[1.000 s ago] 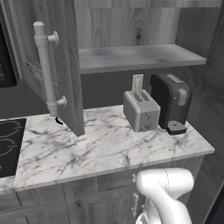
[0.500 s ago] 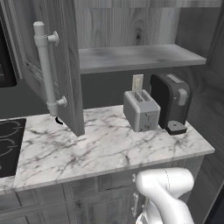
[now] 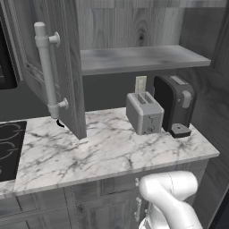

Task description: Close all open cabinet doors.

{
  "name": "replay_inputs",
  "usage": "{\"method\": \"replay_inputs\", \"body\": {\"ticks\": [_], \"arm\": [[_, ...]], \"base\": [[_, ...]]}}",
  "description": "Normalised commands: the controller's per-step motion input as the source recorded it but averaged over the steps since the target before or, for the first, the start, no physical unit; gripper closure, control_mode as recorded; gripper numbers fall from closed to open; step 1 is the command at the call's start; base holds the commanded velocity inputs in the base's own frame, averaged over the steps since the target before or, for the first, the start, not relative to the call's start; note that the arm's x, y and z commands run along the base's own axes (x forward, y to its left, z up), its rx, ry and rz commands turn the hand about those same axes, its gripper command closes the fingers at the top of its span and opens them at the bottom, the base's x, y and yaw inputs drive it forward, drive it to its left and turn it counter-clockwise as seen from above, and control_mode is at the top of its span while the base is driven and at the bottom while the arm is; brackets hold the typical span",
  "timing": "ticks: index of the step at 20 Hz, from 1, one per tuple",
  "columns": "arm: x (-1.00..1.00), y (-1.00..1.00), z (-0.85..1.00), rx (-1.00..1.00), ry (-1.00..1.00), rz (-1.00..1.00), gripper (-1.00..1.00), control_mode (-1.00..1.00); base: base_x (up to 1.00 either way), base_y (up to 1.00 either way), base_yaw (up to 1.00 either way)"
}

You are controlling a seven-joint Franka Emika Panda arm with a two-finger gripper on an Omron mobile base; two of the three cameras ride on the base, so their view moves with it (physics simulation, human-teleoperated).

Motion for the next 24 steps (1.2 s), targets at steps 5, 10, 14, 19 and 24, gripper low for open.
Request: {"method": "replay_inputs", "body": {"ticks": [5,10,14,19,24], "arm": [[0.28,-0.65,-0.16,0.12,0.03,0.22,-1.0,-1.0],[0.34,-0.7,-0.18,0.13,0.09,0.22,-1.0,-1.0],[0.39,-0.66,-0.27,0.12,0.15,0.22,-1.0,-1.0],[0.3,-0.64,-0.28,0.11,0.13,0.23,-1.0,-1.0],[0.2,-0.46,-0.2,0.09,0.07,0.22,-1.0,-1.0]], "base": [[0.0,0.0,0.0],[0.0,0.0,0.0],[0.0,0.0,0.0],[0.0,0.0,0.0],[0.0,0.0,0.0]]}}
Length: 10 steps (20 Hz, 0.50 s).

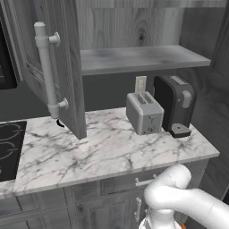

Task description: Close all open cabinet doors.

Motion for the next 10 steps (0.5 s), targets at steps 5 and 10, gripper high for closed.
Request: {"method": "replay_inputs", "body": {"ticks": [5,10], "arm": [[0.28,-0.02,-0.04,0.06,0.08,0.13,-1.0,-1.0],[0.46,0.06,-0.01,0.02,0.11,0.07,-1.0,-1.0]], "base": [[0.0,0.0,0.0],[0.0,0.0,0.0]]}}
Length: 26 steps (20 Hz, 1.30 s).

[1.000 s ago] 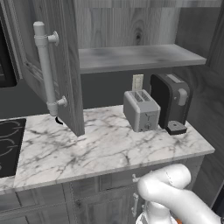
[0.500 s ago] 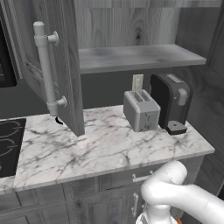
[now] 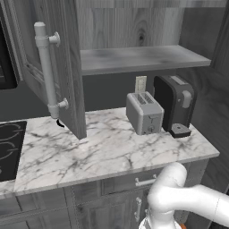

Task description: Close all open cabinet doors.

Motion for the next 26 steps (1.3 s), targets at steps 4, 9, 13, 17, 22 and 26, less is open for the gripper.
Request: {"method": "replay_inputs", "body": {"ticks": [4,9,13,17,22,26], "arm": [[0.46,0.0,0.0,0.03,0.1,0.08,-1.0,-1.0],[0.4,0.06,0.0,0.02,0.11,0.09,-1.0,-1.0],[0.13,0.34,0.0,0.0,0.02,0.14,-1.0,-1.0],[0.0,0.58,0.0,0.0,0.0,0.14,-1.0,-1.0],[0.06,0.75,0.02,0.0,0.01,0.11,-1.0,-1.0],[0.25,0.76,0.15,0.0,0.05,0.09,-1.0,-1.0]], "base": [[0.0,0.0,0.0],[0.0,0.0,0.0],[0.0,0.0,0.0],[0.0,0.0,0.0],[0.0,0.0,0.0],[0.0,0.0,0.0]]}}
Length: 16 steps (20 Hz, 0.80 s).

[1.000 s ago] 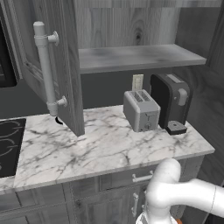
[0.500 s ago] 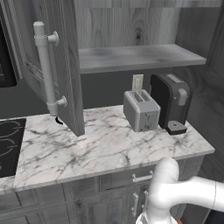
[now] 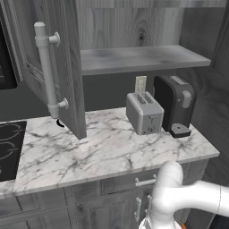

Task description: Close all open cabinet doors.

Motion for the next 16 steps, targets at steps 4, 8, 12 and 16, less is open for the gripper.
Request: {"method": "replay_inputs", "body": {"ticks": [4,8,12,16], "arm": [[0.25,0.68,0.28,0.0,0.07,0.06,-1.0,-1.0],[0.2,0.76,0.32,0.0,0.09,0.02,-1.0,-1.0],[0.15,0.81,0.27,-0.01,0.1,0.0,-1.0,-1.0],[0.11,0.89,0.27,-0.03,0.1,0.0,-1.0,-1.0]], "base": [[0.0,0.0,0.0],[0.0,0.0,0.0],[0.0,0.0,0.0],[0.0,0.0,0.0]]}}
